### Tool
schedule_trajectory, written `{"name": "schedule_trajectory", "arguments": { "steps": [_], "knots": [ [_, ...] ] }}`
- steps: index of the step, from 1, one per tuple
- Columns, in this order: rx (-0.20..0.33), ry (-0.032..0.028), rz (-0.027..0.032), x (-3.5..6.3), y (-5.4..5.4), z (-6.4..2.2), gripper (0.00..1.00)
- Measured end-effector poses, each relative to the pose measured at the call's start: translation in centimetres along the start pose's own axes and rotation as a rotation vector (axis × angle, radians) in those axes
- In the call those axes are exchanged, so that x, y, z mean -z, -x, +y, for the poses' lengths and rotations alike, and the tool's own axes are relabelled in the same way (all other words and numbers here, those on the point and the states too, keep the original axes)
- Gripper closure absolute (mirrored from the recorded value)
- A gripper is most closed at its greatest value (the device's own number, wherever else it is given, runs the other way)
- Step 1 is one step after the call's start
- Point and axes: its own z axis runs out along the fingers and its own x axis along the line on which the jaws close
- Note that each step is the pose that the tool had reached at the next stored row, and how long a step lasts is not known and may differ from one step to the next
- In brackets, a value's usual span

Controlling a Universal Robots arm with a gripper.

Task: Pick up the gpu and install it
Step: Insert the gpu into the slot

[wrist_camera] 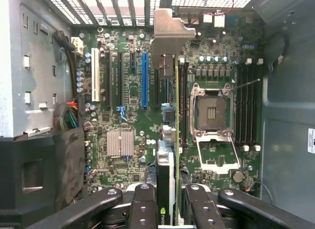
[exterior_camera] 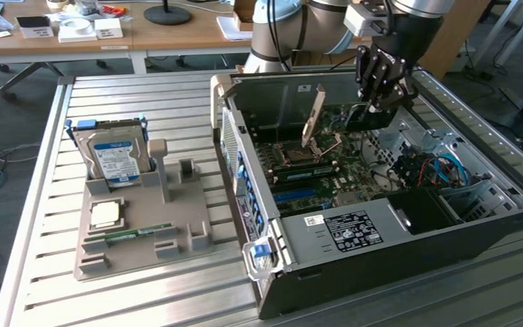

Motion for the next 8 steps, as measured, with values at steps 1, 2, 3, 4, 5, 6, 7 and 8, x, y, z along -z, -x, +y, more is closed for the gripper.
{"name": "schedule_trajectory", "arguments": {
  "steps": [1,2,3,4,5,6,7,8],
  "knots": [
    [0.000,0.0000,0.0001,-0.05,0.00,0.02,0.73],
    [0.000,0.0000,0.0002,-0.08,0.00,0.03,0.73],
    [0.000,0.0000,0.0003,-0.10,0.00,0.06,0.73],
    [0.000,0.0000,0.0002,-0.11,-0.01,0.07,0.73],
    [0.000,0.0000,0.0000,-0.12,0.00,0.07,0.73],
    [0.000,0.0000,0.0000,-0.12,0.00,0.07,0.73],
    [0.000,0.0000,0.0001,-0.12,0.00,0.07,0.73],
    [0.000,0.0000,0.0000,-0.12,0.00,0.07,0.73]
  ]
}}
